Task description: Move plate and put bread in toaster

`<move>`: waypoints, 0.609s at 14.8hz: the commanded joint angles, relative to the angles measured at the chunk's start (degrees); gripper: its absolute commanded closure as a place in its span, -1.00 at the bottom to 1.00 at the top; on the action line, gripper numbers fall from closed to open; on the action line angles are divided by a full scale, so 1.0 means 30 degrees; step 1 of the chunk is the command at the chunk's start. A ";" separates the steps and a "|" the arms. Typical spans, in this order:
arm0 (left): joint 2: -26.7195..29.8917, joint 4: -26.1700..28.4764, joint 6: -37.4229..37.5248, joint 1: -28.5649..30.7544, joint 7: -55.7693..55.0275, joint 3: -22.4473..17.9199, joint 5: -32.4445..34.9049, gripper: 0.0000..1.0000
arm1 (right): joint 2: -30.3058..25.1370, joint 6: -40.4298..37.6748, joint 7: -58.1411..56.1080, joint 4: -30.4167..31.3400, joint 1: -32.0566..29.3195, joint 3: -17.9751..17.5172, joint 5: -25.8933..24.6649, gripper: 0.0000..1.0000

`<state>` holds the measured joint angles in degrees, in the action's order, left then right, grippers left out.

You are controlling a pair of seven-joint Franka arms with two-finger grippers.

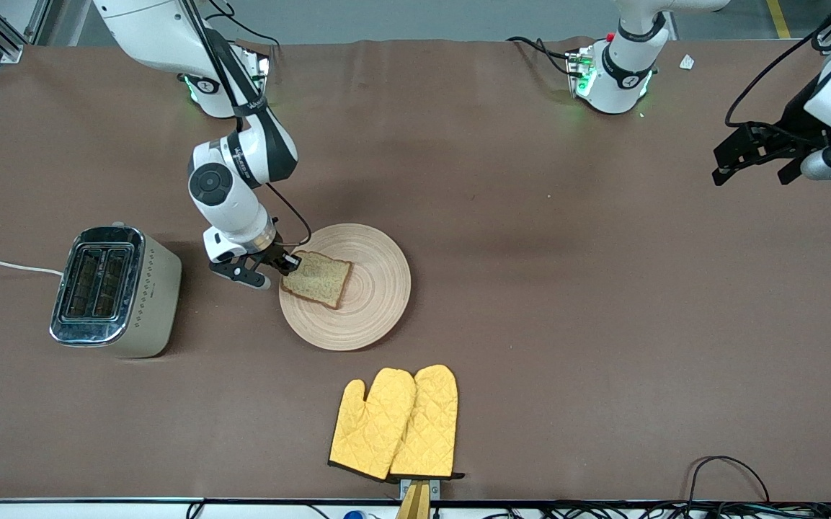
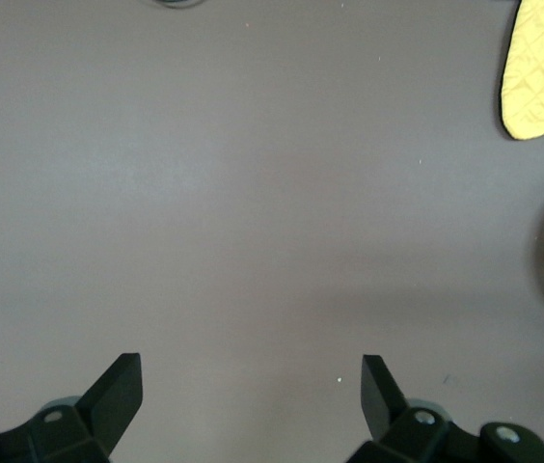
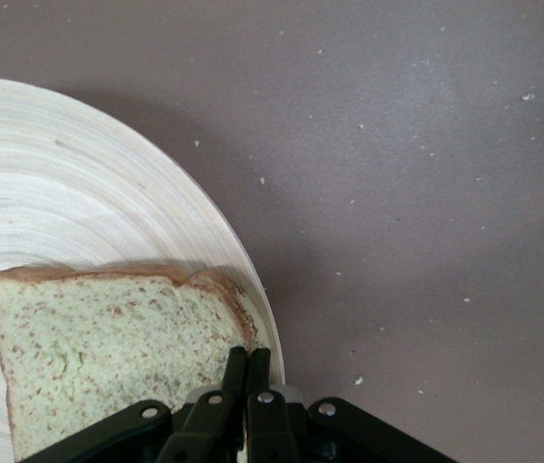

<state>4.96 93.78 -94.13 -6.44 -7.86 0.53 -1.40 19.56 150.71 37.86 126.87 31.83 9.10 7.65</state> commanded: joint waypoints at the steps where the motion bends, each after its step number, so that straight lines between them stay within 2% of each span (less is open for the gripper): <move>1: -0.0627 -0.0761 0.0204 0.0068 0.0070 -0.0030 -0.0092 -1.00 | -0.1066 -0.2847 0.0066 -0.0770 -0.0357 0.0248 -0.0208 0.99; 3: -0.0657 -0.0848 0.0204 0.0067 0.0068 0.0000 -0.0033 -1.00 | -0.1509 -0.6769 0.0096 -0.3049 -0.0357 0.0511 -0.0672 0.99; 6: -0.0657 -0.0878 0.0204 0.0038 0.0070 0.0000 -0.0032 -1.00 | -0.1746 -1.4120 0.0359 -0.8435 -0.0328 0.0777 -0.3684 0.99; 8: -0.0657 -0.0965 0.0204 0.0096 0.0099 0.0000 0.0026 -1.00 | -0.1658 -1.7323 0.0156 -1.1195 -0.0327 0.0718 -0.5705 0.99; 9: -0.0657 -0.0995 0.0204 0.0096 0.0128 0.0000 0.0026 -1.00 | -0.1629 -1.8206 -0.0020 -1.1903 -0.0298 0.0689 -0.7021 0.99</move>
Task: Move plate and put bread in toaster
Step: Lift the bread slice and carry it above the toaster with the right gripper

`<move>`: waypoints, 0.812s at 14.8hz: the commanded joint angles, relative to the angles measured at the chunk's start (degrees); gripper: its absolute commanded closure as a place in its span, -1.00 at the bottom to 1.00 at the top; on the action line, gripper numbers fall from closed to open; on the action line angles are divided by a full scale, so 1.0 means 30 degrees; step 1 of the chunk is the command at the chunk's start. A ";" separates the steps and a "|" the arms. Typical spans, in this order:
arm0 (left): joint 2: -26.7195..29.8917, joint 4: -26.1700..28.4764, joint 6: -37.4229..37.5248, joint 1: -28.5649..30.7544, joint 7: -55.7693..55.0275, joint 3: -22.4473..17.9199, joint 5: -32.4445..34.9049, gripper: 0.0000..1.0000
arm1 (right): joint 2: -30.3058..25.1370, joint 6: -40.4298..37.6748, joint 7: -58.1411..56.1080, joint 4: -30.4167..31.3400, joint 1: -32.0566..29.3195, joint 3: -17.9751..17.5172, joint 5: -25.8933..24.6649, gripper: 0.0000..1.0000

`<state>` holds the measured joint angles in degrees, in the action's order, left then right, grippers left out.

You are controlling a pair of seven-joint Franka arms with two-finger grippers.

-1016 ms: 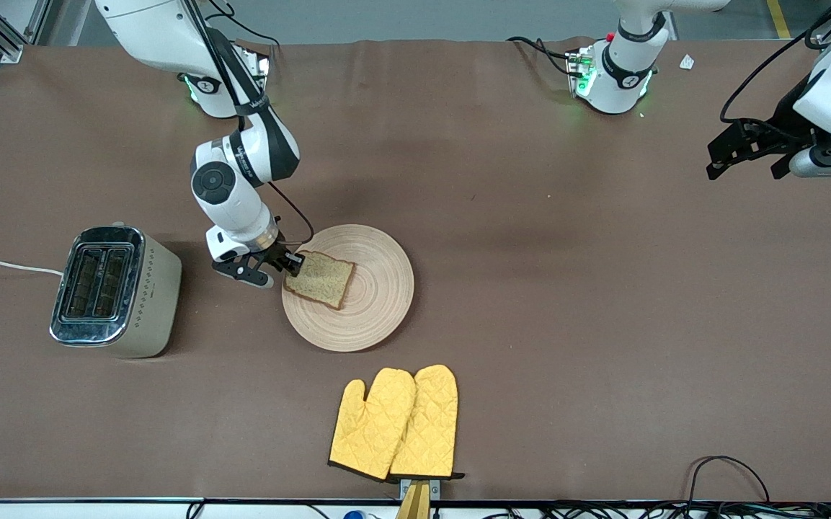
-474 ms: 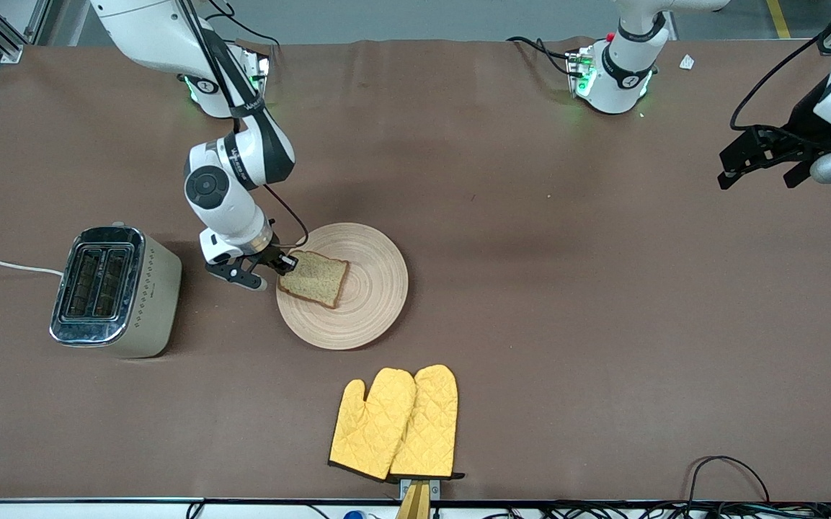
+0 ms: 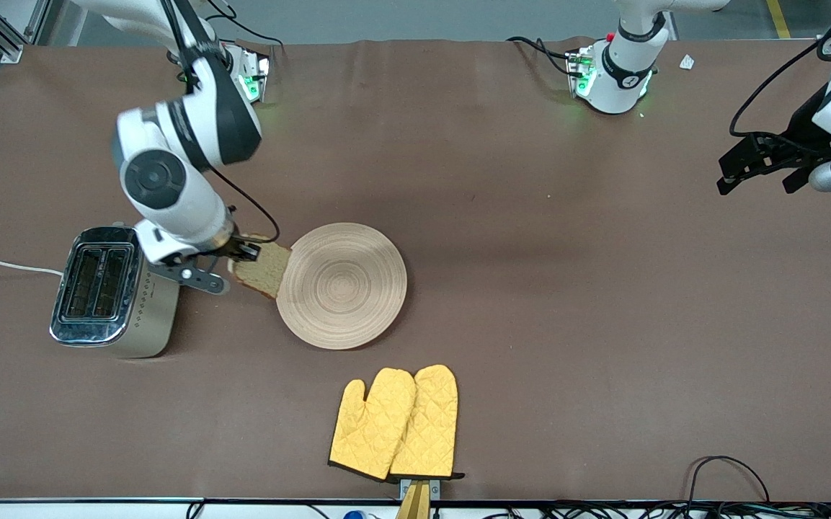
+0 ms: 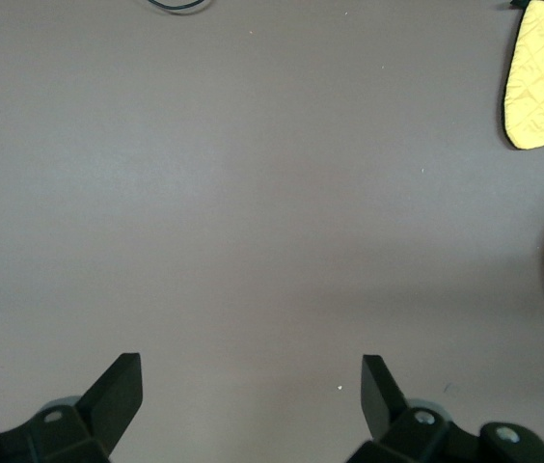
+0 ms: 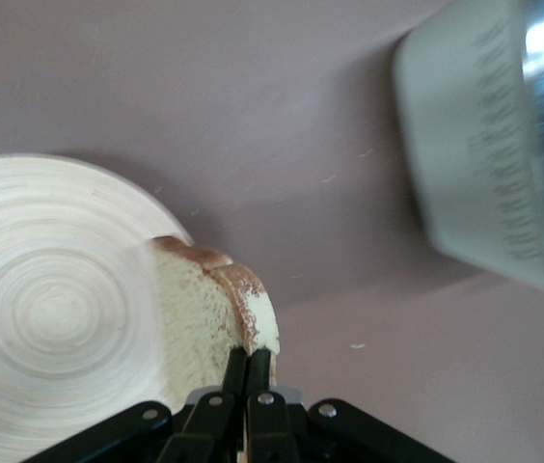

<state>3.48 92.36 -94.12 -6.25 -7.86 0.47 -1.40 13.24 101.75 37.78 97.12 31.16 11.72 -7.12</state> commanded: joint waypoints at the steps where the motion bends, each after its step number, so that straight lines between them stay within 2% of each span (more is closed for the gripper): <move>1: -0.0193 -0.0496 0.0203 0.0063 0.0157 0.0020 -0.0003 -1.00 | 0.0479 -0.2417 -0.0635 -0.2226 0.0012 -0.0186 -0.3587 0.99; 4: -0.0222 -0.0495 0.0203 0.0064 0.0099 0.0020 -0.0004 -1.00 | 0.0479 -0.3444 -0.3796 -0.2228 -0.0133 -0.0128 -0.7517 0.99; 8: -0.0222 -0.0407 0.0203 0.0064 0.0011 0.0020 -0.0004 -1.00 | 0.0479 -0.4151 -0.7339 -0.2316 -0.0834 -0.0069 -1.1386 0.99; 9: -0.0222 -0.0378 0.0203 0.0064 0.0011 -0.0009 -0.0004 -1.00 | 0.0508 -0.4151 -0.8336 -0.2548 -0.1271 -0.0069 -1.1917 0.99; 12: -0.0222 -0.0349 0.0203 0.0064 0.0098 -0.0009 -0.0033 -1.00 | 0.0509 -0.3976 -0.9690 -0.2843 -0.2239 -0.0069 -1.2156 0.99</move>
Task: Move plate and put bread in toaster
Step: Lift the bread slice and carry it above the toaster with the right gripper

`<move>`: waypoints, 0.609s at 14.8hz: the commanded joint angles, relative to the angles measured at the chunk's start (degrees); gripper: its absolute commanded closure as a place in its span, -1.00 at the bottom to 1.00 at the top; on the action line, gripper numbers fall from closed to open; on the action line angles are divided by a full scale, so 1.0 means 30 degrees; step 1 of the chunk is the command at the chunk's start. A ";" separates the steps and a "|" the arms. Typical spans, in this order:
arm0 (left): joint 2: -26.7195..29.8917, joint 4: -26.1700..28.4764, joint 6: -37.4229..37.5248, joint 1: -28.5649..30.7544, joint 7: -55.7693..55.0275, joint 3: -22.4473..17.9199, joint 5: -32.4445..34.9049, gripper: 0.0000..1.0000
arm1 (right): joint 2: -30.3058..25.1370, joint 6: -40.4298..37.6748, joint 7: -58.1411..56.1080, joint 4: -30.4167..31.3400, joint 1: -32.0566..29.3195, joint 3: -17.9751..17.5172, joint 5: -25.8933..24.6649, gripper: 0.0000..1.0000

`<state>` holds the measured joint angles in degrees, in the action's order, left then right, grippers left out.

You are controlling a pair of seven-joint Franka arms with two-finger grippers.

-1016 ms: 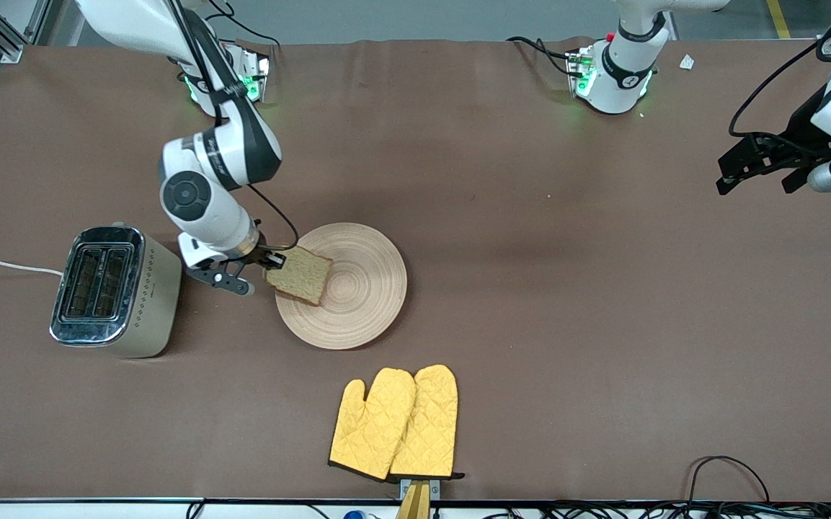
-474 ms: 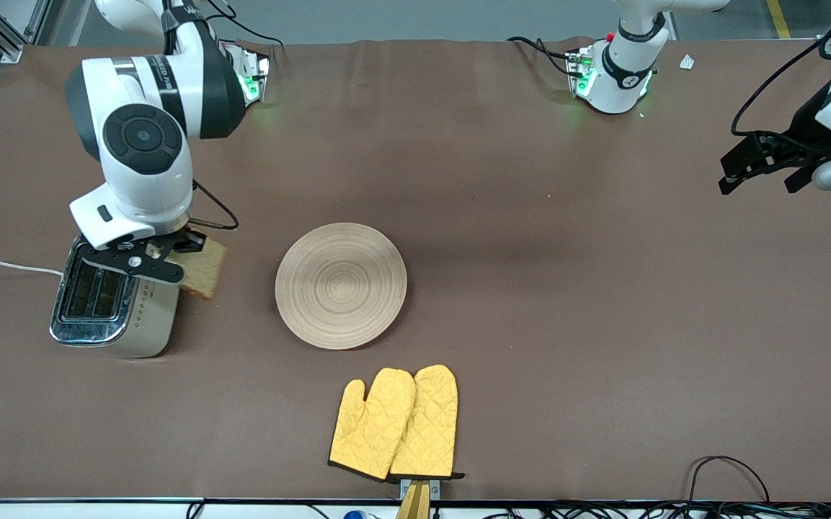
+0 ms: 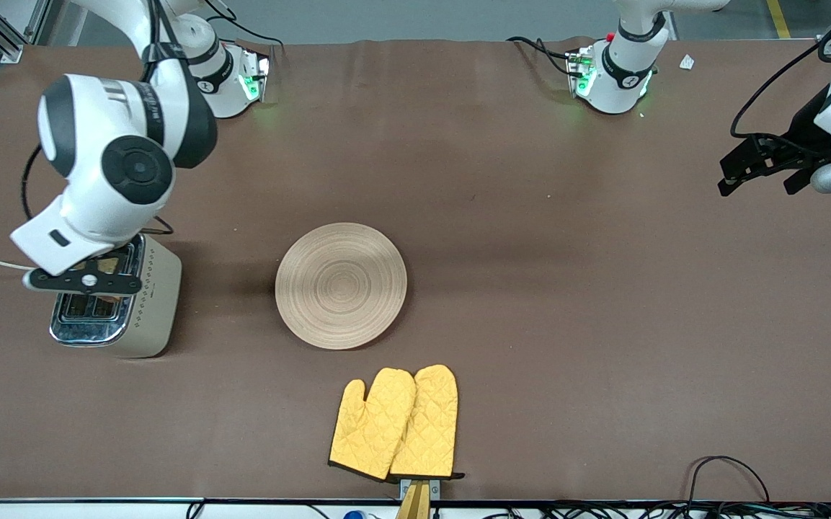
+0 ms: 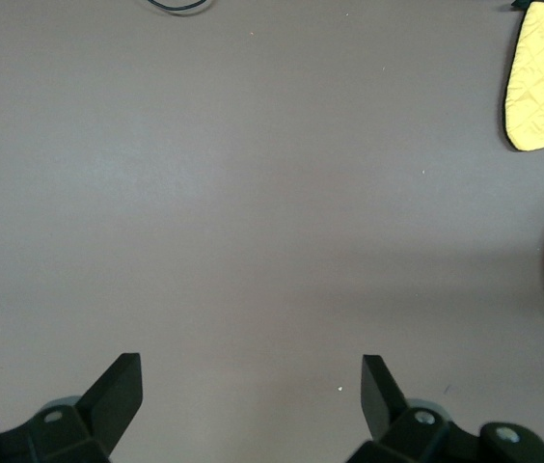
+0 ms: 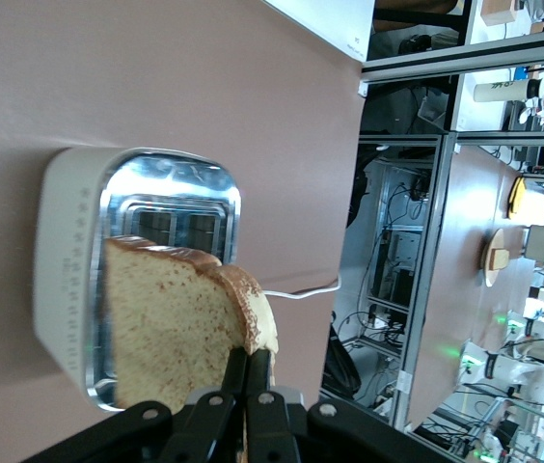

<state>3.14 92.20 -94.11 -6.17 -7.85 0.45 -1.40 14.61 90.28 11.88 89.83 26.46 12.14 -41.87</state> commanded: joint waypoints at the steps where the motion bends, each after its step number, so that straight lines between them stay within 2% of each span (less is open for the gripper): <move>1: -0.0108 -0.0294 0.0198 0.0064 0.0128 -0.0003 -0.0033 -1.00 | 0.0109 -0.0094 -0.1176 -0.0383 -0.1054 -0.0207 -0.0837 0.99; 4: -0.0108 -0.0265 0.0198 0.0035 0.0128 -0.0003 -0.0033 -1.00 | 0.0372 0.0022 -0.1177 0.0112 -0.1846 -0.0237 -0.1162 0.99; 9: -0.0108 -0.0265 0.0227 0.0065 0.0187 -0.0032 -0.0033 -1.00 | 0.0343 0.1456 -0.0651 0.2571 -0.1966 -0.0237 -0.1132 0.99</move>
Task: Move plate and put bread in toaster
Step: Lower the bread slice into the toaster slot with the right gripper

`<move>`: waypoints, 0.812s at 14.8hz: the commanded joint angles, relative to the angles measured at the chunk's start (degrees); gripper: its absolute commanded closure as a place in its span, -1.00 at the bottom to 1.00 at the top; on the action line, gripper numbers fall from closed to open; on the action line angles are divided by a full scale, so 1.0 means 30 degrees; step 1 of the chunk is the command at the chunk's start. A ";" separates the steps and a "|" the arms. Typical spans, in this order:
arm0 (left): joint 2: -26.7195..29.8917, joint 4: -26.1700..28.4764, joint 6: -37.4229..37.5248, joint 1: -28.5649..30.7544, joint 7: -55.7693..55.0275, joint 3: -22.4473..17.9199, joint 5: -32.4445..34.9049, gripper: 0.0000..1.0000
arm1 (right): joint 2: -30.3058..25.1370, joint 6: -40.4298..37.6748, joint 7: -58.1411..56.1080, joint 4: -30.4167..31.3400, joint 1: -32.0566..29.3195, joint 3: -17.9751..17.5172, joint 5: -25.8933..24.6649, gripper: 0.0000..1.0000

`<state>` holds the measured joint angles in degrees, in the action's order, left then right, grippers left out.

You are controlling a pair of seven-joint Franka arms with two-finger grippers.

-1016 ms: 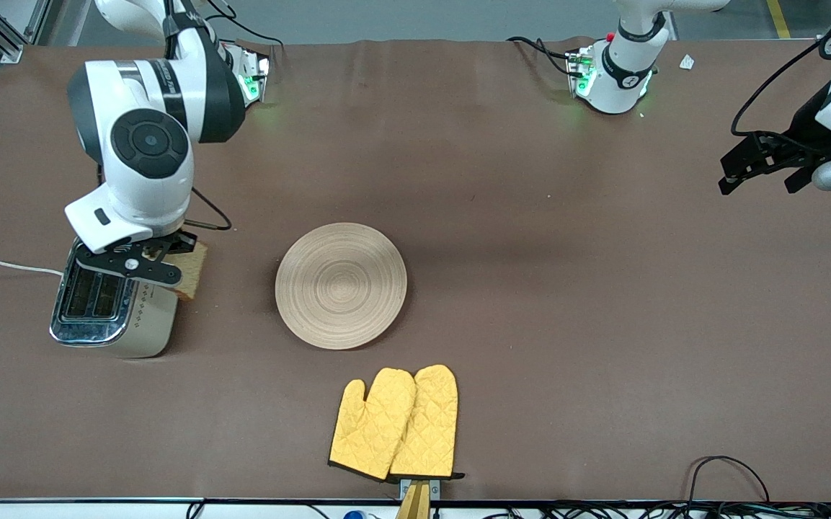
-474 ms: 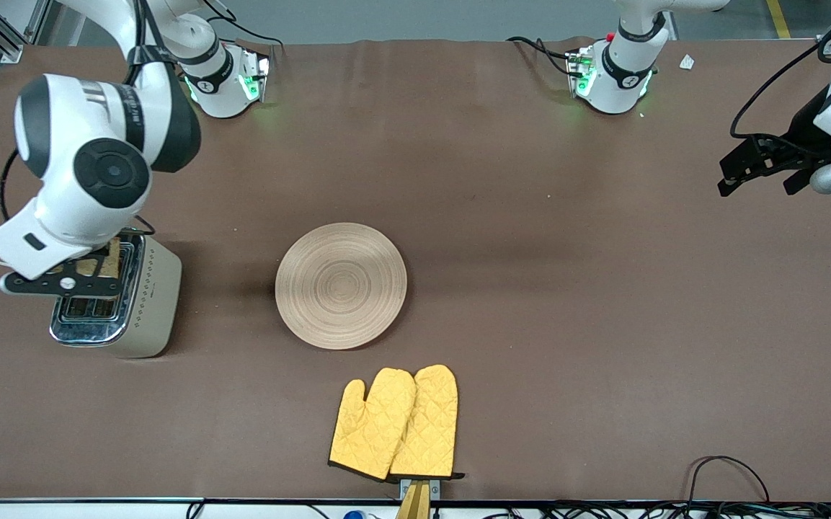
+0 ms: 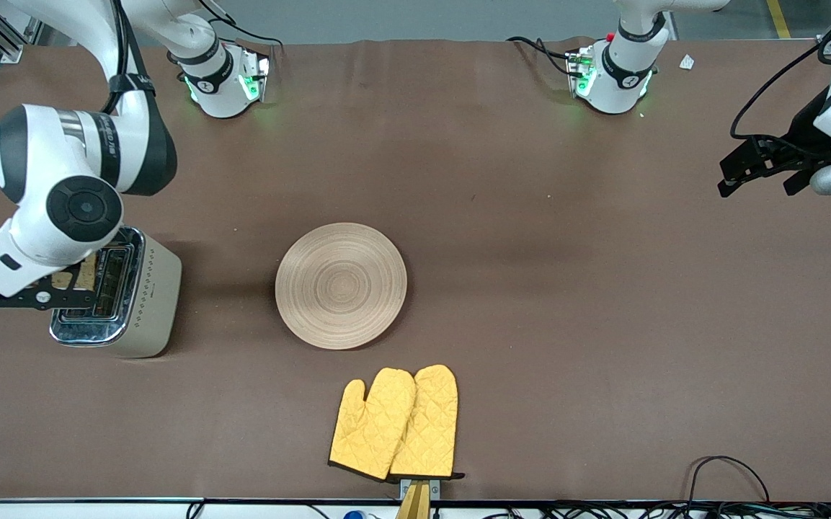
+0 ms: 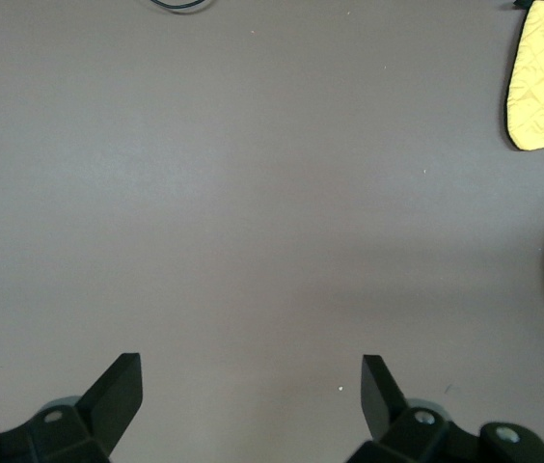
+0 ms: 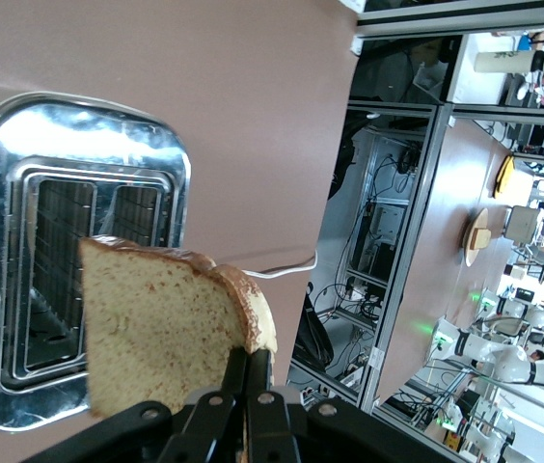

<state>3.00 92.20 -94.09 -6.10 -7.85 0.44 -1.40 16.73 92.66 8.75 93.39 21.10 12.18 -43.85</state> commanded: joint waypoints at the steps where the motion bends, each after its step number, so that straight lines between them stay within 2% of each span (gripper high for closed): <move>1: -0.0061 -0.0265 0.0222 0.0043 0.0186 -0.0028 -0.0033 -1.00 | -0.0390 0.0781 0.0888 0.1737 -0.0176 -0.0253 -0.0472 0.99; 7: -0.0061 -0.0235 0.0309 0.0043 0.0215 -0.0028 -0.0062 -1.00 | -0.0216 0.1481 0.2033 0.2063 0.0087 -0.0282 -0.0502 0.99; 12: -0.0061 -0.0235 0.0310 0.0043 0.0215 -0.0028 -0.0092 -1.00 | 0.0984 0.2684 0.3644 0.1507 0.0147 -0.0311 -0.1172 0.99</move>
<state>2.96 92.20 -93.96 -6.10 -7.85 0.43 -1.40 18.12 99.77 16.88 98.33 21.49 11.48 -44.75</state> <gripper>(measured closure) 0.000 0.974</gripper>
